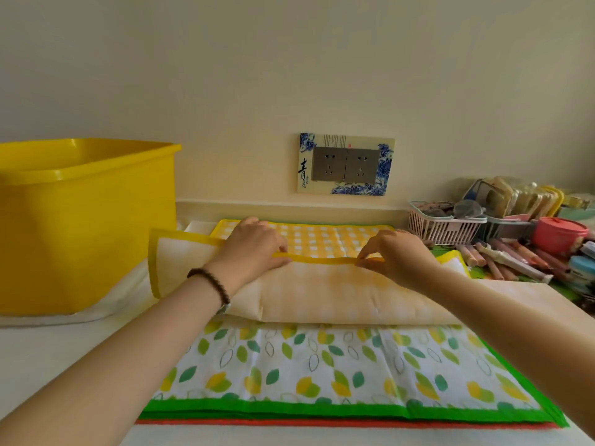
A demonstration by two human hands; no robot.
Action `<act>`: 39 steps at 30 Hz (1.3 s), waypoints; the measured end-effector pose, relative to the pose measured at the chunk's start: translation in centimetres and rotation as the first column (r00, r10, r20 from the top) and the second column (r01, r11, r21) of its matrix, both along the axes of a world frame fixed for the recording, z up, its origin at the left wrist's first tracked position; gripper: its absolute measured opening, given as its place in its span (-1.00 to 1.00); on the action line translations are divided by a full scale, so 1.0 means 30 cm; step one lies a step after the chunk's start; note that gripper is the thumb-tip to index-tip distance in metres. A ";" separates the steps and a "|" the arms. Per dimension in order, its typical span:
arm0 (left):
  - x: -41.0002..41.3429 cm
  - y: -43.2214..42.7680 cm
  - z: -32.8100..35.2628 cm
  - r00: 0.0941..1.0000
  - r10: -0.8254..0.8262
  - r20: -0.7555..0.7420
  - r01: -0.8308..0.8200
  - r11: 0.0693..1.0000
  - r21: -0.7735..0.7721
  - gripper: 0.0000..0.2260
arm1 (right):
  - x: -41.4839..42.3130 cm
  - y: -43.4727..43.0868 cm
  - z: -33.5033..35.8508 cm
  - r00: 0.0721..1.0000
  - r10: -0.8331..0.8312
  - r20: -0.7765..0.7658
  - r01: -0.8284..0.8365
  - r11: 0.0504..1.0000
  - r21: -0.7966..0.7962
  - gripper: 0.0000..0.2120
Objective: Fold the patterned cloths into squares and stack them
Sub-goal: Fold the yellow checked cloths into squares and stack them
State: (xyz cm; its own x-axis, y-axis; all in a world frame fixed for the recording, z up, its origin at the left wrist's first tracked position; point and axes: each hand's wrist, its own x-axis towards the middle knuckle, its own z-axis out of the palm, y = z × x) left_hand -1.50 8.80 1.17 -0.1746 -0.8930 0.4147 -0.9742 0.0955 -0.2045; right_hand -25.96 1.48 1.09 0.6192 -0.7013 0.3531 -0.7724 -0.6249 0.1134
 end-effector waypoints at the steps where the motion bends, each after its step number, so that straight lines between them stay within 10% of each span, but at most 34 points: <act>1: -0.002 -0.012 -0.012 1.000 -0.006 -0.009 0.005 1.000 -0.020 -0.68 | 0.004 -0.021 -0.005 1.000 -0.004 0.002 0.004 1.000 -0.004 -0.77; 13: -0.081 -0.067 -0.186 0.944 0.116 -0.309 0.051 0.874 0.483 -0.35 | 0.042 -0.247 -0.086 0.997 -0.067 0.030 0.064 0.994 0.092 -0.79; 21: -0.062 -0.108 -0.285 0.928 0.208 -0.310 -0.031 0.870 0.492 -0.35 | 0.162 -0.129 -0.193 0.944 -0.049 0.326 -0.053 0.953 0.298 -0.68; 39: -0.054 -0.112 -0.317 0.939 0.214 -0.268 -0.060 0.872 0.486 -0.42 | -0.097 -0.140 -0.309 0.952 -0.305 -0.002 0.271 0.844 0.463 -0.46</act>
